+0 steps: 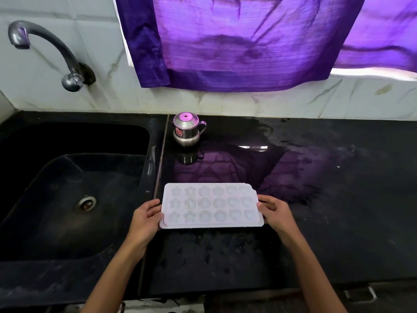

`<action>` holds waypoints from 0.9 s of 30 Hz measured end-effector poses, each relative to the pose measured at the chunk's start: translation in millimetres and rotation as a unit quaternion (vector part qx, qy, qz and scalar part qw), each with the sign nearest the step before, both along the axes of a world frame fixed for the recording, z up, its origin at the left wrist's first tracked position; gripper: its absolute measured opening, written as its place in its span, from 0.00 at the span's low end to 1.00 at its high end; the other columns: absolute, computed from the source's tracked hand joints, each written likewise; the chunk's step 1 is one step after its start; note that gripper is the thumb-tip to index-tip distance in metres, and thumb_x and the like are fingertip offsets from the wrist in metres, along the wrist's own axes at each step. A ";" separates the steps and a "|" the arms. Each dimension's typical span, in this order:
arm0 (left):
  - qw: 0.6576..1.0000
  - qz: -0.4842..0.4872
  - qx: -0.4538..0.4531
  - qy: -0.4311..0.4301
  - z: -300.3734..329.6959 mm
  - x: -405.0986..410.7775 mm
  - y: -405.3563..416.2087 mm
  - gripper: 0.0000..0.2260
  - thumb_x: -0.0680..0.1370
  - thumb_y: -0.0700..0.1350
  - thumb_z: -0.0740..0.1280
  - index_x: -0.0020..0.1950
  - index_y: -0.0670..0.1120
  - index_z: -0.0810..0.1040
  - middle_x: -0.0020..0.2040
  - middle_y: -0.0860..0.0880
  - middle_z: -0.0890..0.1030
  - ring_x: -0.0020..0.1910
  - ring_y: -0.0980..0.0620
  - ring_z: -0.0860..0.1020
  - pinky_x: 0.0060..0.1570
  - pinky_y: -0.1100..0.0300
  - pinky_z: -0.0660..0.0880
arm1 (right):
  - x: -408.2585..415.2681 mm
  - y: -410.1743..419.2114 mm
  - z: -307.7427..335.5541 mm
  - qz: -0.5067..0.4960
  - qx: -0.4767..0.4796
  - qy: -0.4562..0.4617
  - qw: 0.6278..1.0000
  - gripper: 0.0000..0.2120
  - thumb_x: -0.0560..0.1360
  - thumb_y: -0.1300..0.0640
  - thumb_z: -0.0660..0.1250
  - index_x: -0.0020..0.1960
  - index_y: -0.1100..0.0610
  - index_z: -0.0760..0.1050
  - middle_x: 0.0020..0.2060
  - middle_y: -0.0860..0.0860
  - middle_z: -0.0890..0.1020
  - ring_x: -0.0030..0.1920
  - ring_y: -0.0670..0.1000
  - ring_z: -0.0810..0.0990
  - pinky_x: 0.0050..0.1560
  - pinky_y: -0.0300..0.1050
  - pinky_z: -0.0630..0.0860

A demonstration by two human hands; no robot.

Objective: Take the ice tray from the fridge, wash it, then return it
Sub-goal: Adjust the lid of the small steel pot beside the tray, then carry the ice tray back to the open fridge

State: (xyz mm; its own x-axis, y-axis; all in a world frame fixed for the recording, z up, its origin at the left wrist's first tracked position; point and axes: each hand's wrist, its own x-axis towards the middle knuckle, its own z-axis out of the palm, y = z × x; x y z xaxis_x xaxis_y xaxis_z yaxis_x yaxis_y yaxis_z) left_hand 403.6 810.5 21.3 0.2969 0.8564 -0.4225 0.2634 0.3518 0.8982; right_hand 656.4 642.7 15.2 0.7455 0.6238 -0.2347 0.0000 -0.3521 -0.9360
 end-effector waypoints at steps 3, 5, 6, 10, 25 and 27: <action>1.000 0.002 -0.005 -0.001 -1.2 -1.3 1.8 0.18 0.77 0.30 0.62 0.67 0.38 0.71 0.60 0.40 0.78 0.51 0.46 0.79 0.47 0.55 0.76 | -1.3 -0.2 -0.4 0.003 0.002 -0.003 1.000 0.09 0.77 0.64 0.65 0.56 0.58 0.79 0.45 0.52 0.84 0.48 0.52 0.82 0.47 0.44 0.78; 1.000 0.001 -0.010 -0.003 -1.0 -2.1 1.8 0.17 0.77 0.29 0.62 0.66 0.38 0.72 0.59 0.40 0.79 0.48 0.48 0.80 0.41 0.59 0.78 | -1.8 -0.6 0.2 0.001 0.005 -0.003 1.000 0.09 0.77 0.64 0.65 0.55 0.56 0.79 0.45 0.51 0.84 0.47 0.52 0.82 0.46 0.43 0.77; 1.000 -0.001 -0.013 -0.005 0.1 -2.5 1.3 0.17 0.77 0.29 0.62 0.65 0.37 0.73 0.57 0.41 0.80 0.47 0.49 0.80 0.38 0.61 0.80 | -2.2 -0.7 0.7 0.002 0.008 -0.003 1.000 0.09 0.77 0.64 0.65 0.54 0.55 0.79 0.44 0.51 0.84 0.47 0.51 0.82 0.46 0.43 0.77; 1.000 -0.002 -0.019 -0.018 4.9 -2.0 -0.3 0.16 0.77 0.28 0.61 0.64 0.36 0.73 0.52 0.44 0.81 0.45 0.51 0.80 0.37 0.65 0.80 | -3.0 -1.2 3.6 0.015 0.016 -0.008 1.000 0.09 0.77 0.65 0.64 0.52 0.54 0.79 0.43 0.50 0.84 0.45 0.49 0.82 0.44 0.42 0.78; 0.997 0.033 -0.021 -0.064 18.9 -8.0 -12.9 0.18 0.78 0.28 0.60 0.67 0.37 0.71 0.60 0.42 0.79 0.53 0.47 0.79 0.55 0.53 0.76 | -1.2 5.4 15.1 0.029 0.025 -0.011 0.999 0.11 0.76 0.66 0.64 0.49 0.52 0.79 0.37 0.45 0.83 0.35 0.38 0.82 0.38 0.33 0.78; 0.997 0.040 -0.019 -0.069 20.3 -15.2 -15.5 0.18 0.78 0.29 0.60 0.67 0.38 0.72 0.57 0.44 0.80 0.50 0.50 0.80 0.48 0.60 0.80 | -4.1 9.4 17.7 0.044 0.024 -0.010 0.999 0.10 0.76 0.65 0.65 0.51 0.53 0.79 0.39 0.46 0.84 0.39 0.41 0.83 0.44 0.40 0.79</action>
